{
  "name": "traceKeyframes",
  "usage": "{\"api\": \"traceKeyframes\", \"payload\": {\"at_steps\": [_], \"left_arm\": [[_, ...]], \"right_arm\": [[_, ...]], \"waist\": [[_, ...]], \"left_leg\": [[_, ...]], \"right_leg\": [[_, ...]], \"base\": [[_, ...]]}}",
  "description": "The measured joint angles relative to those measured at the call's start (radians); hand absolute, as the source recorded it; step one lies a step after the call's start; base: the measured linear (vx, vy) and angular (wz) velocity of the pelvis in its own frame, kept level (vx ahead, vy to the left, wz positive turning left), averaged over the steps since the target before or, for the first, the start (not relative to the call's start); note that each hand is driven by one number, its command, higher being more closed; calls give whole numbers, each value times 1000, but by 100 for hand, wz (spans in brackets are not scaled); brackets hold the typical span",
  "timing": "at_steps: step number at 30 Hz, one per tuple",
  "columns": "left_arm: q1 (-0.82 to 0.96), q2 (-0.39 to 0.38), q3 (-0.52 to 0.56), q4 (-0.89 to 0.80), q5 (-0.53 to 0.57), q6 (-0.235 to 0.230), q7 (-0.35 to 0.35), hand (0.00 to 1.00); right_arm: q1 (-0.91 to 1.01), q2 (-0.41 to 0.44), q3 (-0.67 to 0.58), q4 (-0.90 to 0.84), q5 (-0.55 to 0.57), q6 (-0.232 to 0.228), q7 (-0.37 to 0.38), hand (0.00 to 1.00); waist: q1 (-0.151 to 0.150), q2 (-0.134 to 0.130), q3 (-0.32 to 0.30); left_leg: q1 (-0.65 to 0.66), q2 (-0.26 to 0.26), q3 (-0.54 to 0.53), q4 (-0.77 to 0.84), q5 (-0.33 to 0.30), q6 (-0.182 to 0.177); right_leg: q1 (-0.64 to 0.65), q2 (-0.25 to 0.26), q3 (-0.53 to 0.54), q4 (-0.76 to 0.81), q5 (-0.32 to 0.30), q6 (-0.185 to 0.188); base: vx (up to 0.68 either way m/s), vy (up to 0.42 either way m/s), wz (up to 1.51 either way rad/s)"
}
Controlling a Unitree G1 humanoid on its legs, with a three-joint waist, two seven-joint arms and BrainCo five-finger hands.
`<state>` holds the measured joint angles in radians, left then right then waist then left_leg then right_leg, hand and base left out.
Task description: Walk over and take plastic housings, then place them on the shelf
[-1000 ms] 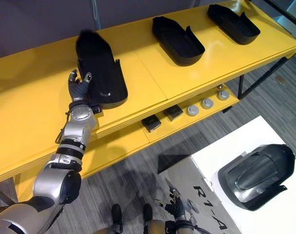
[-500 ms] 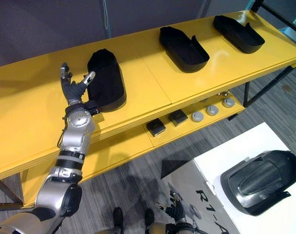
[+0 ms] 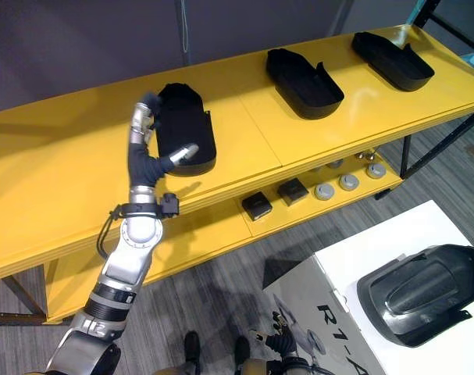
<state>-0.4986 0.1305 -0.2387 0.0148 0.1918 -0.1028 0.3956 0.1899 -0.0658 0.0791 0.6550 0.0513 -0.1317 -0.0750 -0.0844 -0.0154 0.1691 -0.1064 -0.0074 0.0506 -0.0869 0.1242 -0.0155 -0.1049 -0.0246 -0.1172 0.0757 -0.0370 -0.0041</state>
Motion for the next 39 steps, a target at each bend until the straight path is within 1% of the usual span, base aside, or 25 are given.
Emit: {"api": "traceKeyframes", "payload": {"at_steps": [4,9,11,17,23,27,30,34,39], "left_arm": [[14,5,-38,5,33,-3,-55,100],[17,6,-65,51,88,-2,-82,100],[17,13,-64,96,120,-2,-82,100],[17,41,-62,224,167,17,-88,100],[1,49,-49,316,170,40,-89,100],[-66,51,-28,331,170,40,-86,100],[-124,61,-21,370,170,52,-83,100],[-170,66,-19,380,170,73,-79,100],[-211,65,18,380,170,81,-66,100]], "right_arm": [[-18,-1,-1,28,-1,0,0,0],[-29,-7,-1,30,-5,0,0,0],[-35,-7,-2,31,-5,0,0,0],[-46,-5,-29,33,-6,0,-1,0],[-79,-6,-40,42,-7,0,-4,0],[-76,-6,-40,40,-7,0,-5,0],[-76,-6,-39,34,-7,0,-5,0],[-74,-6,-38,26,-6,0,-7,0],[-70,-6,-37,19,-5,-1,-7,0]], "waist": [[0,0,0],[-4,4,0],[-12,4,0],[-12,10,6],[-13,9,36],[-12,7,46],[-13,2,53],[-23,2,59],[-21,-2,66]], "left_leg": [[-5,4,-2,0,4,-1],[-11,6,-2,0,6,-1],[-13,5,-1,-4,8,1],[-14,7,4,-4,10,1],[-18,9,8,-5,10,1],[-50,11,11,-3,13,-3],[-50,11,30,0,13,-3],[-54,14,37,0,13,-4],[-66,17,57,-1,13,-4]], "right_leg": [[-2,4,-2,-3,4,-5],[-8,6,-2,-4,7,-6],[-10,7,-2,-6,11,-5],[0,10,-1,-34,28,-5],[-5,11,0,-36,30,-5],[-38,11,4,-33,33,-7],[-46,12,26,-32,33,-7],[-58,12,31,-23,34,-8],[-86,15,52,-7,38,-9]], "base": [[-22,-1,1],[-46,4,0],[-45,11,-2],[-32,12,-2],[-26,9,-2],[0,1,-2],[-6,5,-15],[-23,2,-8],[-51,8,-13]]}}
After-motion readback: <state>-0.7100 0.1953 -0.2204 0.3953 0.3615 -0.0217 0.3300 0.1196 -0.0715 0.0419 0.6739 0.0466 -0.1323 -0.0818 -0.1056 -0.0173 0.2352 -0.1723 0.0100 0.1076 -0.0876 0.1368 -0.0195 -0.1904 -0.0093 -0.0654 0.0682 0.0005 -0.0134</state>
